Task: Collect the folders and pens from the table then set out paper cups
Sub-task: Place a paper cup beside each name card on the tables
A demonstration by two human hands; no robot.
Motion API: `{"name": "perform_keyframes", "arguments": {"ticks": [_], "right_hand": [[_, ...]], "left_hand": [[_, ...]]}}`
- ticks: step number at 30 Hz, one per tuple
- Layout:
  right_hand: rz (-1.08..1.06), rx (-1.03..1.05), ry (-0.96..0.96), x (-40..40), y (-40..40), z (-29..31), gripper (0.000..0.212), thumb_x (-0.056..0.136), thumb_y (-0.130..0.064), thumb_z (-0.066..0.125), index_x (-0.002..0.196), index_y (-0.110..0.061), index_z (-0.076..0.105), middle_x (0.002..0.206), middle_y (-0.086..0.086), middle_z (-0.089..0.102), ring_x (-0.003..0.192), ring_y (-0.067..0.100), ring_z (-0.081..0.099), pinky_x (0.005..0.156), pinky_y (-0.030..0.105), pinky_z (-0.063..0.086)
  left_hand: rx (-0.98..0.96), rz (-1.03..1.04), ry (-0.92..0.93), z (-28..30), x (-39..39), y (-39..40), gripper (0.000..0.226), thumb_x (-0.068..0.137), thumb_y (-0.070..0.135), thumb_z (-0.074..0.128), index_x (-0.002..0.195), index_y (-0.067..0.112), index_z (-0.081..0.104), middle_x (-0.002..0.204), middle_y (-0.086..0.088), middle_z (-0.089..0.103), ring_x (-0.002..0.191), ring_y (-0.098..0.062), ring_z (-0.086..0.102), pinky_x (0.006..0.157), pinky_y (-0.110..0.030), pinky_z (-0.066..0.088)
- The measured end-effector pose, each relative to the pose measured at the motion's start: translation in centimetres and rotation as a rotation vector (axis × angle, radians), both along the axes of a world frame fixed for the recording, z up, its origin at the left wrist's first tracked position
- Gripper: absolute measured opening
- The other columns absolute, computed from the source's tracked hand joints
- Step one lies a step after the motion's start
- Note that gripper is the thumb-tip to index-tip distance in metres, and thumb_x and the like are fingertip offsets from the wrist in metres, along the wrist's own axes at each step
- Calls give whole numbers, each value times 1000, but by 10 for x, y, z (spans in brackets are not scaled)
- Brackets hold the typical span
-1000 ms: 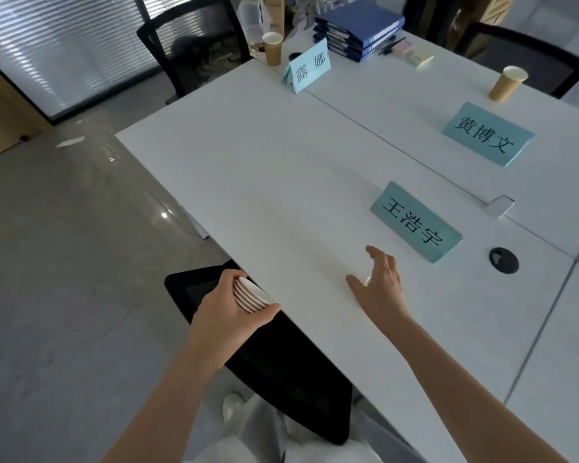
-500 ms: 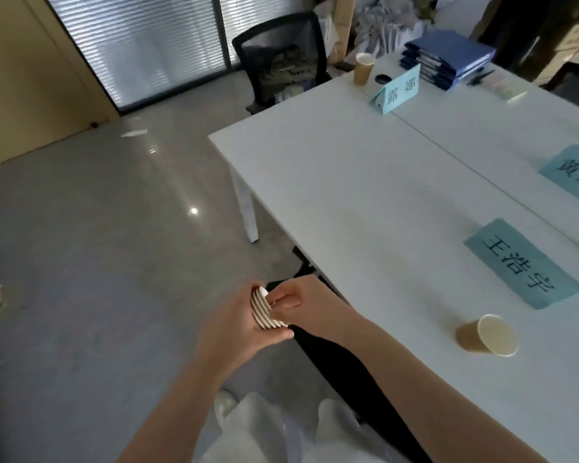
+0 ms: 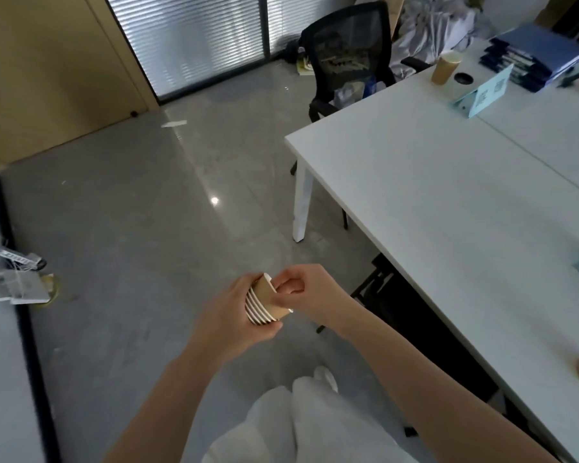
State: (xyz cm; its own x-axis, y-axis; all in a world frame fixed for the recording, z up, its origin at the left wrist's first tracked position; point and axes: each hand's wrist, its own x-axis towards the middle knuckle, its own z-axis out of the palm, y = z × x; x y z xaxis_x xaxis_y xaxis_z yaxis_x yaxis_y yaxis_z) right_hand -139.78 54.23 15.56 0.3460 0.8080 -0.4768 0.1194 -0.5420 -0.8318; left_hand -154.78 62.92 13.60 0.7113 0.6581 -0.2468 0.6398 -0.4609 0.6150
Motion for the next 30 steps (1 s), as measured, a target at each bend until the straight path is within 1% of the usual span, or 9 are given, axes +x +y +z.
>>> {"name": "perform_keyframes", "arguments": {"ticks": [2, 6, 9, 12, 15, 20, 22, 26, 30], "right_hand": [[-53, 24, -8, 6, 22, -3, 18, 80, -17, 72, 97, -14, 71, 89, 0, 73, 83, 11, 68, 78, 27, 54], [-123, 64, -20, 25, 60, -9, 17, 80, -16, 71, 97, -14, 72, 84, -6, 70, 76, 3, 64, 70, 16, 48], [-97, 67, -8, 49, 97, -16, 20, 81, -21, 73, 101, -18, 72, 97, -7, 71, 90, 5, 66, 81, 21, 52], [-123, 19, 49, 79, 137, -20, 45, 79, -32, 75, 121, -26, 60, 120, -11, 61, 110, 8, 58, 94, 29, 50], [-127, -44, 190, 112, 177, -14, 60, 82, -33, 74, 135, -24, 48, 130, -5, 55, 116, 12, 56, 98, 31, 50], [-171, -72, 328, 162, 233, -5, 59, 87, -25, 70, 139, -17, 44, 134, 3, 54, 116, 18, 58, 93, 34, 55], [-170, -69, 299, 181, 253, -2, 59, 86, -25, 71, 139, -16, 45, 133, 3, 54, 113, 18, 60, 92, 34, 56], [-191, -66, 276, 212, 289, -3, 62, 83, -28, 73, 138, -17, 46, 127, -1, 56, 107, 14, 61, 89, 33, 57], [-184, -60, 236, 235, 330, -6, 63, 81, -33, 74, 136, -21, 46, 114, -10, 57, 100, 10, 62, 83, 25, 57]], "left_hand": [[2, 14, -15, -2, 0, 26, 72, 61, 40, 84, 125, 37, 53, 111, 18, 61, 95, -6, 59, 71, -20, 42], [12, 21, -16, -9, 13, 68, 64, 58, 46, 83, 115, 35, 54, 100, 17, 63, 86, -7, 62, 69, -27, 49], [29, 30, -16, -13, 36, 108, 61, 57, 48, 81, 110, 35, 54, 93, 17, 63, 81, -6, 61, 67, -28, 49], [43, 48, -3, -15, 64, 150, 61, 58, 46, 82, 110, 36, 52, 95, 19, 61, 83, -7, 61, 69, -29, 48], [18, 42, -6, -11, 94, 190, 62, 59, 45, 82, 113, 36, 53, 99, 18, 63, 86, -7, 62, 72, -31, 51], [17, 18, -25, -9, 150, 248, 65, 56, 49, 81, 113, 39, 52, 98, 18, 63, 85, -4, 62, 71, -31, 52], [-10, 16, -63, -10, 170, 268, 65, 56, 47, 82, 112, 39, 52, 98, 18, 63, 85, -3, 62, 71, -31, 53], [-13, -8, -91, -11, 204, 307, 65, 55, 45, 84, 111, 38, 52, 97, 17, 63, 83, -3, 62, 67, -24, 47], [-51, -56, -80, -16, 232, 355, 67, 53, 53, 78, 111, 38, 50, 99, 15, 63, 86, -6, 63, 74, -33, 53]]}}
